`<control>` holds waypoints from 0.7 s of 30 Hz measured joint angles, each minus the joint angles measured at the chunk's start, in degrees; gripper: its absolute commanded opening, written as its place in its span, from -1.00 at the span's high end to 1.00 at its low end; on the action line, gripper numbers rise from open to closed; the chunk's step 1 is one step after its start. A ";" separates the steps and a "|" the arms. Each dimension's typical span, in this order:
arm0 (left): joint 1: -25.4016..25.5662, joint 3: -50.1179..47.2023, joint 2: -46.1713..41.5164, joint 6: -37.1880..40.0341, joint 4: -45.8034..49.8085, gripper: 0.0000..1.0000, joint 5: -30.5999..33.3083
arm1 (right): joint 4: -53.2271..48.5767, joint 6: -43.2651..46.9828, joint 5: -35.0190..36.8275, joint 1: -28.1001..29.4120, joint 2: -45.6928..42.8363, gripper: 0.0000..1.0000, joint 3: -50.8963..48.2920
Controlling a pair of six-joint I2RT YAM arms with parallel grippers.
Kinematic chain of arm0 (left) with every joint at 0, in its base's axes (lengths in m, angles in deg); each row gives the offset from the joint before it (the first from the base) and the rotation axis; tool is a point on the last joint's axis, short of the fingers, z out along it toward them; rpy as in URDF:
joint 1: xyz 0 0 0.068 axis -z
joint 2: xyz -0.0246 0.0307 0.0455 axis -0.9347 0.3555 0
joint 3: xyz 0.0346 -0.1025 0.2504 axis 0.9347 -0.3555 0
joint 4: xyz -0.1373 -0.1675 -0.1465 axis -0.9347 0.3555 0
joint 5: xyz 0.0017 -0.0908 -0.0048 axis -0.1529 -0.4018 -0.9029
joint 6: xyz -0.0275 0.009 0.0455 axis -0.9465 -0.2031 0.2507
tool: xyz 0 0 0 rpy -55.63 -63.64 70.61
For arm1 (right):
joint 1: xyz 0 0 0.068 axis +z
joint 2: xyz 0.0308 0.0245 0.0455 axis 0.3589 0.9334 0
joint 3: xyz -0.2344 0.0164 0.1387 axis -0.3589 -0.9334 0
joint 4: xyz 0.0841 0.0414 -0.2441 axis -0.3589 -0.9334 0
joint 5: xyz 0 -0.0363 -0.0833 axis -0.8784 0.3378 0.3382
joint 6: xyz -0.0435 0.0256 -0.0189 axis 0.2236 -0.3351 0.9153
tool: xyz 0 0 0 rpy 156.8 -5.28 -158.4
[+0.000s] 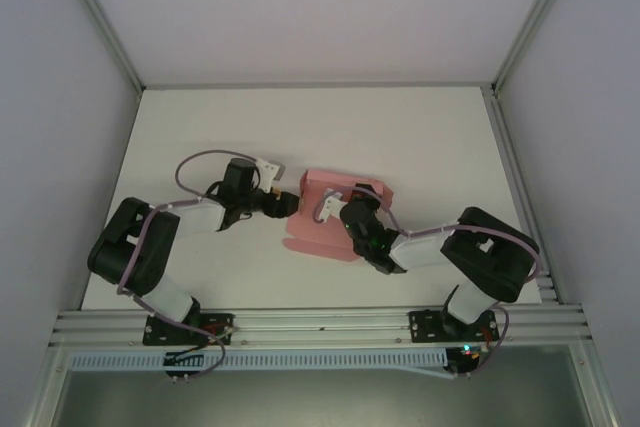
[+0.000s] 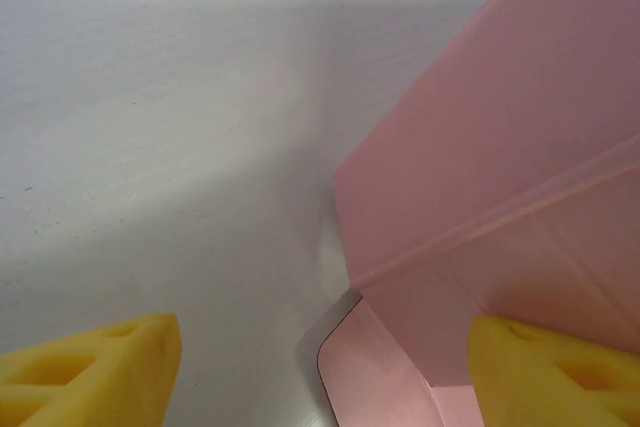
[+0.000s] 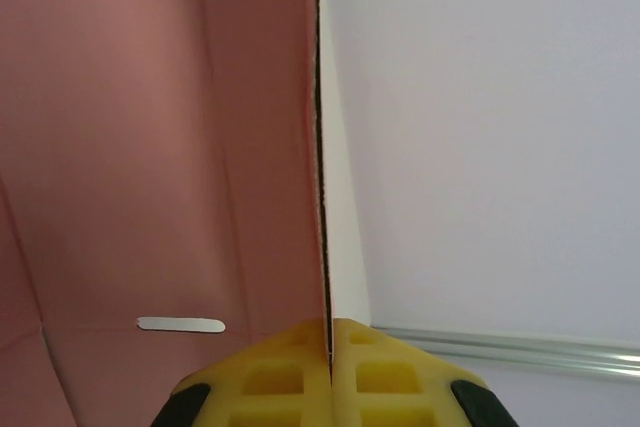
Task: Assemble paper box
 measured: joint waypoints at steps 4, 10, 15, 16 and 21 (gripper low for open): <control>1.29 1.29 0.83 1.62 -0.50 -0.43 -1.18 | -1.07 -0.63 0.00 -0.02 -0.20 1.00 0.28; 4.39 3.52 3.06 3.19 -2.99 -0.38 -1.55 | -2.89 -1.73 0.00 0.22 -0.50 1.00 0.81; 6.38 3.61 3.63 3.82 -5.14 -0.03 3.52 | -4.55 -2.45 0.04 0.70 -0.90 1.00 1.20; 6.78 3.63 3.74 4.02 -5.66 0.04 4.68 | -4.83 -2.71 0.00 0.76 -0.98 1.00 1.31; 8.22 3.80 5.27 4.68 -7.80 0.20 10.01 | -6.10 -3.61 -0.28 0.94 -1.01 1.00 1.97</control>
